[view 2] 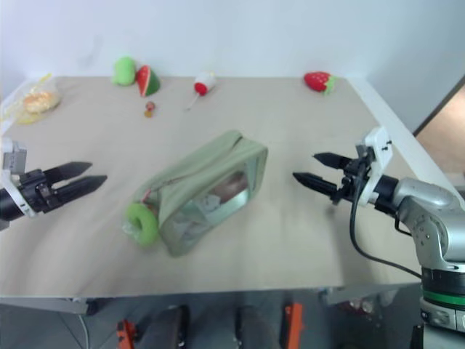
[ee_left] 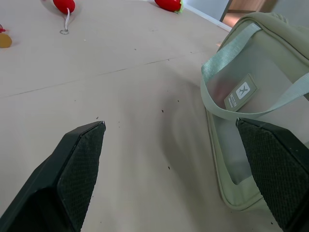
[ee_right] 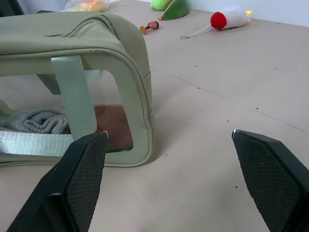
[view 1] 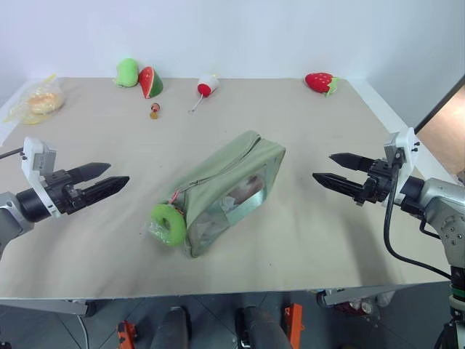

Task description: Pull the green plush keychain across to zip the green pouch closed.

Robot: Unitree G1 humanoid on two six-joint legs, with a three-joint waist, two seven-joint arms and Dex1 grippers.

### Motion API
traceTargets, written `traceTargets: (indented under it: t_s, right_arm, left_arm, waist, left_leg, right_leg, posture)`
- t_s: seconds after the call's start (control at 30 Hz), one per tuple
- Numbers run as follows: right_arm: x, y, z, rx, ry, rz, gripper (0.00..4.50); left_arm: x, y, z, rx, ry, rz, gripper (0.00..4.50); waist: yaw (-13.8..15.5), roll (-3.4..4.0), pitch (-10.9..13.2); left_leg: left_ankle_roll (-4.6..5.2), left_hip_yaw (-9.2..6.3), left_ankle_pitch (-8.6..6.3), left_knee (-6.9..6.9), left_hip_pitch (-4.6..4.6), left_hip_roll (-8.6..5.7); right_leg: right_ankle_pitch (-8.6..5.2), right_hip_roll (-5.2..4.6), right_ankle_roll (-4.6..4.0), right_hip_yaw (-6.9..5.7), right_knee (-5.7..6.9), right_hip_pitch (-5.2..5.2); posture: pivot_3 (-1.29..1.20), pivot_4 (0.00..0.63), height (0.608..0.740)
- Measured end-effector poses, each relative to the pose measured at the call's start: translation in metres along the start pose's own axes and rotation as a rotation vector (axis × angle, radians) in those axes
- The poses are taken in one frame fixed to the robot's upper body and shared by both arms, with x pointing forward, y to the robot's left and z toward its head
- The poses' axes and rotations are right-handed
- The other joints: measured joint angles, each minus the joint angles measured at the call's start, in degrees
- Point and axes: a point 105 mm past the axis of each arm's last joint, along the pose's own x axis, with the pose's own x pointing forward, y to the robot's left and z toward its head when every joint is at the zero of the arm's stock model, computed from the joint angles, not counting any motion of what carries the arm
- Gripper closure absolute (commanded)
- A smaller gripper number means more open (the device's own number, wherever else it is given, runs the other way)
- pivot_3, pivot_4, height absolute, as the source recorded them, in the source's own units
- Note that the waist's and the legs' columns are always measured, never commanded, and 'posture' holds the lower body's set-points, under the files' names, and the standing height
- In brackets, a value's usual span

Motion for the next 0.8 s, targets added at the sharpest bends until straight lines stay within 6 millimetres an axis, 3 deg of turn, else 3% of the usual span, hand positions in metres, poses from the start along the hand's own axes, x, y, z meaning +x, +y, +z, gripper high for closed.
traceTargets:
  t_s: [0.13, 0.3, 0.47, 0.53, 0.67, 0.73, 0.8]
  right_arm:
    - [0.003, 0.001, 0.0, -0.018, 0.014, 0.007, 0.23]
    - [0.013, 0.005, 0.017, -0.107, 0.019, 0.05, 0.23]
    - [0.021, 0.009, 0.038, -0.219, 0.021, 0.106, 0.23]
    - [0.028, 0.012, 0.058, -0.283, 0.007, 0.164, 0.23]
    - [0.038, 0.035, 0.102, -0.467, -0.043, 0.324, 0.23]
    - [0.044, 0.047, 0.106, -0.512, -0.038, 0.413, 0.23]
    - [0.054, 0.058, 0.094, -0.527, 0.013, 0.522, 0.23]
  left_arm:
    - [0.0, 0.0, 0.0, 0.0, -0.001, -0.002, 0.0]
    - [0.009, -0.006, 0.014, 0.032, -0.031, -0.048, 0.0]
    - [0.021, -0.017, 0.032, 0.072, -0.06, -0.126, 0.0]
    - [0.028, -0.026, 0.049, 0.104, -0.081, -0.186, 0.0]
    - [0.037, -0.055, 0.071, 0.17, -0.101, -0.348, 0.0]
    - [0.04, -0.063, 0.071, 0.182, -0.092, -0.389, 0.0]
    - [0.043, -0.065, 0.067, 0.178, -0.073, -0.411, 0.0]
  waist:
    - [0.0, 0.0, 0.0]
    - [0.0, 0.01, 0.0]
    - [0.0, 0.01, 0.0]
    - [0.0, 0.06, 0.1]
    - [-0.2, 0.07, 0.1]
    - [-0.2, 0.07, 0.1]
    - [-0.2, 0.07, 0.1]
  left_leg:
    - [0.0, 0.01, 0.0, -0.01, 0.0, 0.01]
    - [0.01, 0.0, 0.01, 0.03, 0.0, 0.0]
    - [0.0, 0.02, 0.0, 0.05, -0.01, 0.0]
    - [0.01, 0.04, 0.01, 0.08, -0.09, -0.01]
    - [0.02, 0.08, 0.01, 0.04, -0.11, 0.03]
    - [0.02, 0.06, 0.01, 0.01, -0.12, 0.06]
    - [0.03, 0.05, 0.01, 0.01, -0.15, 0.07]
  right_leg:
    - [0.01, 0.01, -0.01, 0.0, 0.0, -0.02]
    - [0.04, 0.02, 0.0, 0.0, 0.01, 0.0]
    - [0.09, 0.02, 0.08, 0.01, 0.01, 0.0]
    - [0.16, 0.03, 0.12, 0.03, 0.03, -0.15]
    - [0.26, 0.09, 0.27, 0.09, 0.08, -0.25]
    - [0.24, 0.13, 0.27, 0.1, 0.09, -0.27]
    - [0.23, 0.16, 0.28, 0.1, 0.09, -0.3]
  posture:
    - [0.0, 0.15, 0.74]
    - [0.0, 0.15, 0.74]
    - [0.0, 0.15, 0.74]
    - [0.0, 0.15, 0.74]
    - [0.0, 0.15, 0.74]
    - [0.0, 0.15, 0.74]
    - [0.0, 0.15, 0.74]
